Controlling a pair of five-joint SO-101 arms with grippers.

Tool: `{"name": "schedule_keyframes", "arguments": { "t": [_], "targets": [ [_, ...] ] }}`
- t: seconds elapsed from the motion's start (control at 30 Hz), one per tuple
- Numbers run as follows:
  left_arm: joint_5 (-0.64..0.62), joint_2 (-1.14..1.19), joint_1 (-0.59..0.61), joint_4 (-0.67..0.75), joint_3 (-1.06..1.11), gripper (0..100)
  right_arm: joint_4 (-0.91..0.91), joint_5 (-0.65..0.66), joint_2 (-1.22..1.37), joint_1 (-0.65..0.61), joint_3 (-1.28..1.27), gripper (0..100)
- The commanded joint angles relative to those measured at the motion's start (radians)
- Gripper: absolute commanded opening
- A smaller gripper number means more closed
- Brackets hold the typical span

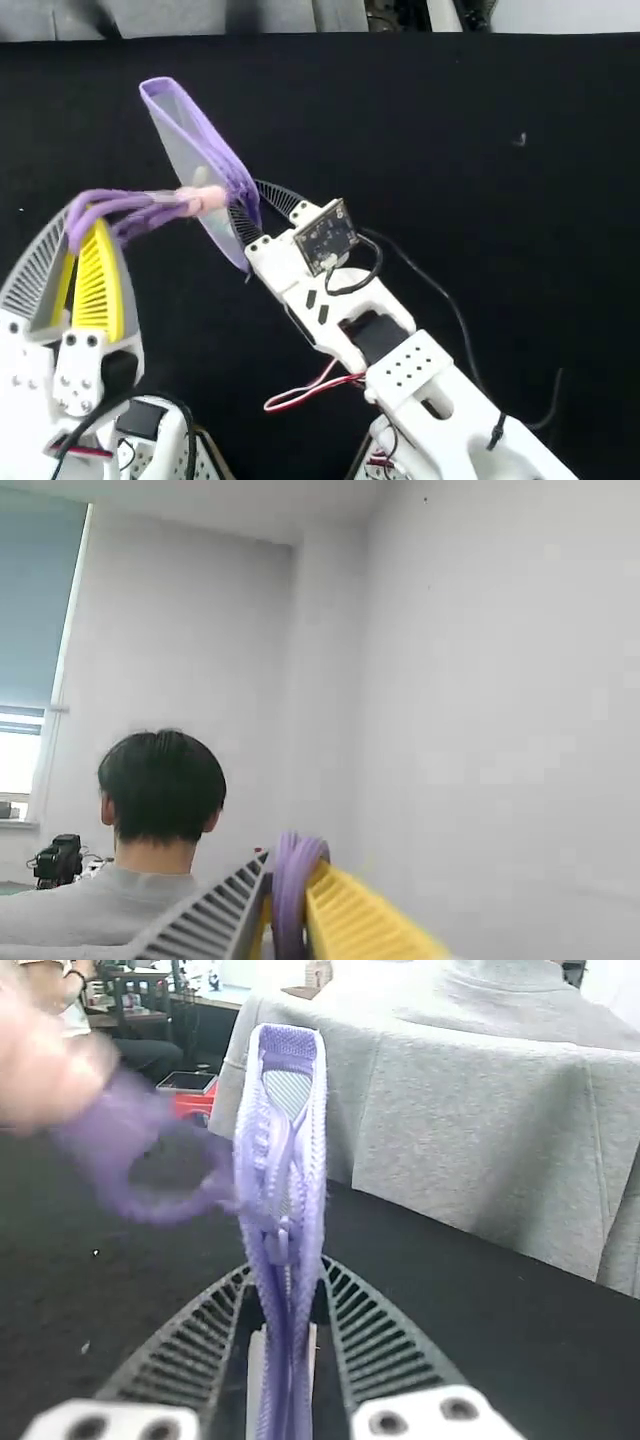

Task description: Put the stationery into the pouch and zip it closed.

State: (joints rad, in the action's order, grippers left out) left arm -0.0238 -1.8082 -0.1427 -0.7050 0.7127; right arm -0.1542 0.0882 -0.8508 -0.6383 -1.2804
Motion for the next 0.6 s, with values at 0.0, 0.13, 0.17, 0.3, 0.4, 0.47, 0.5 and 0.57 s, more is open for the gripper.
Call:
{"name": "schedule_keyframes", "arguments": {
  "t": [0.0, 0.13, 0.17, 0.3, 0.4, 0.47, 0.5, 0.57],
  "targets": [
    [0.017, 0.127, 0.012, 0.083, -0.099, 3, 0.031, 0.011, 0.021, -0.008, -0.016, 1.1],
    [0.017, 0.282, 0.012, 0.089, -0.236, 3, 0.031, 0.046, 0.021, -0.009, -0.035, 1.1],
    [0.017, 0.319, 0.012, 0.087, -0.272, 3, 0.031, 0.049, 0.021, -0.009, -0.039, 1.1],
    [0.048, 0.454, 0.024, 0.091, -0.401, 3, 0.038, 0.049, 0.021, -0.009, -0.045, 1.1],
    [0.091, 0.534, 0.084, 0.094, -0.466, 3, 0.057, 0.049, 0.019, -0.009, -0.045, 1.1],
    [0.089, 0.578, 0.116, 0.115, -0.501, 3, 0.057, 0.049, 0.019, -0.009, -0.045, 1.1],
    [0.092, 0.597, 0.128, 0.123, -0.518, 3, 0.057, 0.049, 0.019, -0.009, -0.045, 1.1],
    [0.094, 0.626, 0.148, 0.129, -0.552, 3, 0.057, 0.049, 0.019, -0.009, -0.045, 1.1]
  ]
}}
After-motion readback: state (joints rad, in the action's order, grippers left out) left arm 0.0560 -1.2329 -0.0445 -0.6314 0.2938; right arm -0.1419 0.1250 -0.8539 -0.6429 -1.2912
